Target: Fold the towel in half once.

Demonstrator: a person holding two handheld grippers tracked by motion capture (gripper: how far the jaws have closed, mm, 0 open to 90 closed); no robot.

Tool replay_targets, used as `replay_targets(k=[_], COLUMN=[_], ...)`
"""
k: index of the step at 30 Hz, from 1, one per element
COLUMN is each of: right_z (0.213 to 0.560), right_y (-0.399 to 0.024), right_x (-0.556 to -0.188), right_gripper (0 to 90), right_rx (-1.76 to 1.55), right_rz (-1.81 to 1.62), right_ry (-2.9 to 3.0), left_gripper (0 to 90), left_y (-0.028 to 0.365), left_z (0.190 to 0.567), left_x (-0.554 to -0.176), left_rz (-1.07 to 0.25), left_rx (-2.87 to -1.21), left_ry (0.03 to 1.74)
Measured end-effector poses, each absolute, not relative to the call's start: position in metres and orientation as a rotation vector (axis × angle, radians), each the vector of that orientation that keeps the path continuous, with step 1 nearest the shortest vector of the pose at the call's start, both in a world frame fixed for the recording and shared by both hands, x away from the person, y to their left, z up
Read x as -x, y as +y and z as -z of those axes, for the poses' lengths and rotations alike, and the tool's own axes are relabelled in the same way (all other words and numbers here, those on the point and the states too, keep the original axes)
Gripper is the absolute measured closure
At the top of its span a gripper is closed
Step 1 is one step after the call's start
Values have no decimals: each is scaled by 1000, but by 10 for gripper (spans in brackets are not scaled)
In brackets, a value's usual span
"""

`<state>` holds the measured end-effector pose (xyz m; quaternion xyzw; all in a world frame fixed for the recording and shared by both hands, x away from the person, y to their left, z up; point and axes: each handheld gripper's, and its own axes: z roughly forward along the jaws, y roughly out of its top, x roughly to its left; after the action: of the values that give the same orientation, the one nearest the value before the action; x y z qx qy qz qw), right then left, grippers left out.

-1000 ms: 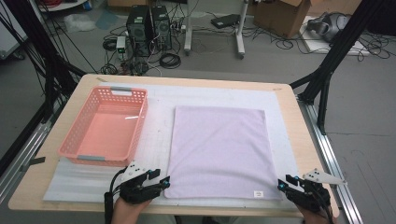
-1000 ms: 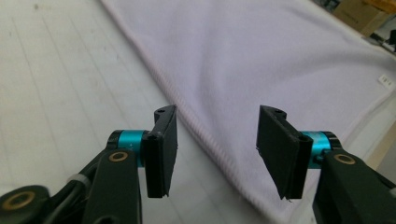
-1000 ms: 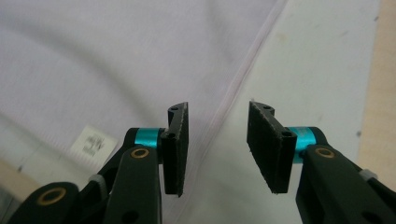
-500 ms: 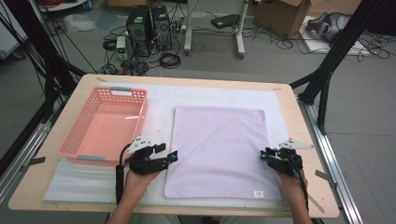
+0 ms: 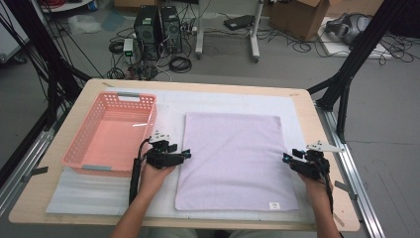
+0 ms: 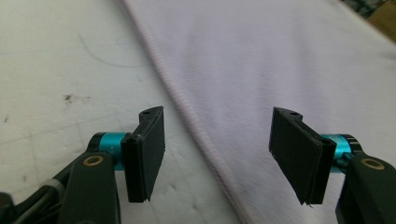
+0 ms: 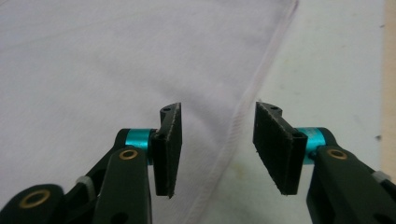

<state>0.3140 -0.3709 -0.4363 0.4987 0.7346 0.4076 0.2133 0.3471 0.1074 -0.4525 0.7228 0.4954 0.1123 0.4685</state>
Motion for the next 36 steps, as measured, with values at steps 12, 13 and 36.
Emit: replay_targets(k=[12,13,36], right_z=[441,441,433], right_y=[-367,-365,-352], right_x=[-372,-377,-395], right_gripper=[497,498,856], right_rx=[-1477,-1476,-1439], right_rz=[-1089,-1081,-1116], right_ry=[2079,2086,1953], left_gripper=[381,386,877], left_y=[94,93,96], left_z=[453,454,440], left_x=[-403,-406,-420], left_rz=[-316,-314,-404], left_rx=[-1705,-1712,-1548], left_ry=[1328,1329,1354])
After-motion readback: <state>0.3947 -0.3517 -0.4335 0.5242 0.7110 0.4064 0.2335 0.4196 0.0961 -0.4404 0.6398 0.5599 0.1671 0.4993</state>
